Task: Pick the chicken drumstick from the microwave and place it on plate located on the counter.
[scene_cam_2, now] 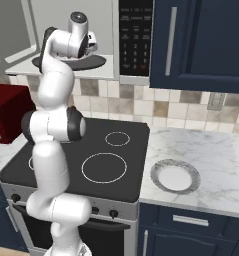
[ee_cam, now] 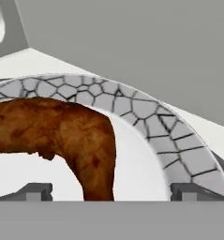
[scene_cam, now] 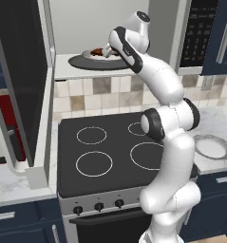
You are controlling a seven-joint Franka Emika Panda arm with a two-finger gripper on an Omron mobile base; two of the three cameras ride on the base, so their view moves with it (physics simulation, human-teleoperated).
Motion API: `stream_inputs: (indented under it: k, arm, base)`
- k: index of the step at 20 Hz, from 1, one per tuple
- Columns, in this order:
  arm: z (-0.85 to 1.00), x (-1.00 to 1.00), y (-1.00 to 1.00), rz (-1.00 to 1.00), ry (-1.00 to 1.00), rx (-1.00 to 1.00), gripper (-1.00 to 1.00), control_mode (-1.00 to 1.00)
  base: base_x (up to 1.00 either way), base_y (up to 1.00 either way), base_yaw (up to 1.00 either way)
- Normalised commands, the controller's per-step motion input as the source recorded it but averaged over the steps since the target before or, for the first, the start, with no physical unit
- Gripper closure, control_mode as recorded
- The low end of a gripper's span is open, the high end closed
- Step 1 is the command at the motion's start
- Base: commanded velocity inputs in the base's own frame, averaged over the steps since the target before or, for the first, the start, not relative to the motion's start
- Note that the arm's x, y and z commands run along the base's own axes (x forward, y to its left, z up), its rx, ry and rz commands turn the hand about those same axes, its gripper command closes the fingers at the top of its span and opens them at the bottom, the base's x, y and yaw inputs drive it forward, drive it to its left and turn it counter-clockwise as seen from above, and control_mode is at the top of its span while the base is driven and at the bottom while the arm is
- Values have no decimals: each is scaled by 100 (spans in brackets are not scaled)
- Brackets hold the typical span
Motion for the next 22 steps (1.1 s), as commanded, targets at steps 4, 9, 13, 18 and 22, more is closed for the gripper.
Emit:
stream_inputs:
  k: [4, 9, 13, 18, 22]
  arm:
    - [-76, -6, 10, 1, -19, 0, -100, -100]
    - [-35, 0, 20, 0, -9, 0, 100, -100]
    - [0, 0, 6, 0, 0, 0, 100, -100]
    - [0, -26, -3, -3, 1, 0, 100, -100]
    - [11, -93, -35, -7, -3, 4, 100, -100]
  base:
    - [0, 0, 0]
    - [0, 0, 0]
    - [0, 0, 0]
    - [0, 0, 0]
    - [0, 0, 0]
